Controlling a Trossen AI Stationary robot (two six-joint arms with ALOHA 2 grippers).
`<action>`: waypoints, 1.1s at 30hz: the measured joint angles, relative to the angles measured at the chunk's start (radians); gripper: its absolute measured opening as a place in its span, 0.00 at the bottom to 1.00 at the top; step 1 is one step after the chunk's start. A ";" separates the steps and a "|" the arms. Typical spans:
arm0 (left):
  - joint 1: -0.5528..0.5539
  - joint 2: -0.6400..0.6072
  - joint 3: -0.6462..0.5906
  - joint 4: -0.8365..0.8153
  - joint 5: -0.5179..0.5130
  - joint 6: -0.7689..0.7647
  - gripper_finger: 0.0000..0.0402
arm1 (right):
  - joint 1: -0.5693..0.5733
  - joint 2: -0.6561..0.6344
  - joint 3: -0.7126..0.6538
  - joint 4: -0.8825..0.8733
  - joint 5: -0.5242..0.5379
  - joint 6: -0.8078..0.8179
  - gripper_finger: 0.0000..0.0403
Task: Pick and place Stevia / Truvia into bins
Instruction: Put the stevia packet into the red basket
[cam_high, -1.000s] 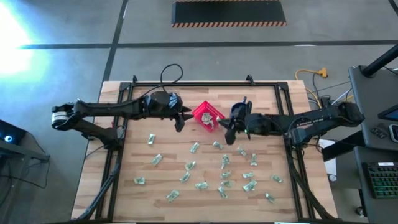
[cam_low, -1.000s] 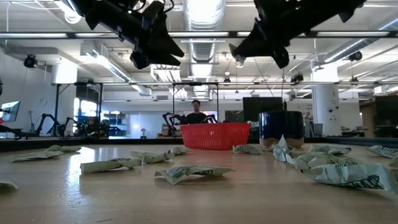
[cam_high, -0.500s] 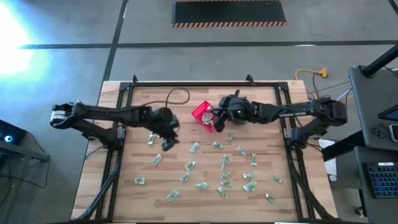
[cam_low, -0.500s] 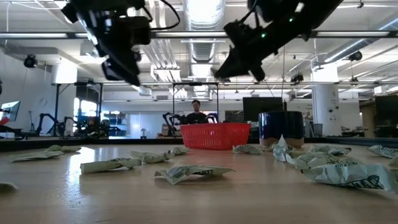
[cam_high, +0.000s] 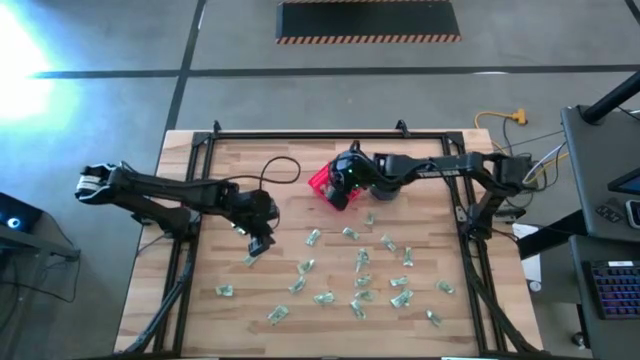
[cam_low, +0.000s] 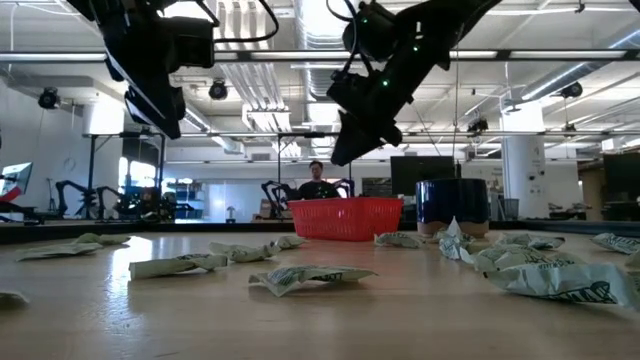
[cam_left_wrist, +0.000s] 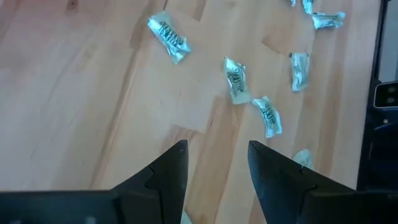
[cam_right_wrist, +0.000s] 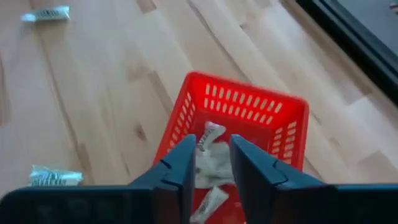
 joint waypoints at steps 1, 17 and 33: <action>-0.003 -0.005 0.000 -0.022 0.001 -0.009 0.37 | -0.001 0.001 0.011 -0.010 0.000 -0.006 0.25; -0.058 -0.119 -0.025 -0.475 -0.318 -0.407 0.37 | 0.004 -0.203 0.021 -0.098 -0.061 -0.069 0.35; -0.033 -0.035 -0.232 -0.253 -0.333 -0.666 0.38 | 0.065 -0.426 0.012 -0.199 -0.060 -0.048 0.36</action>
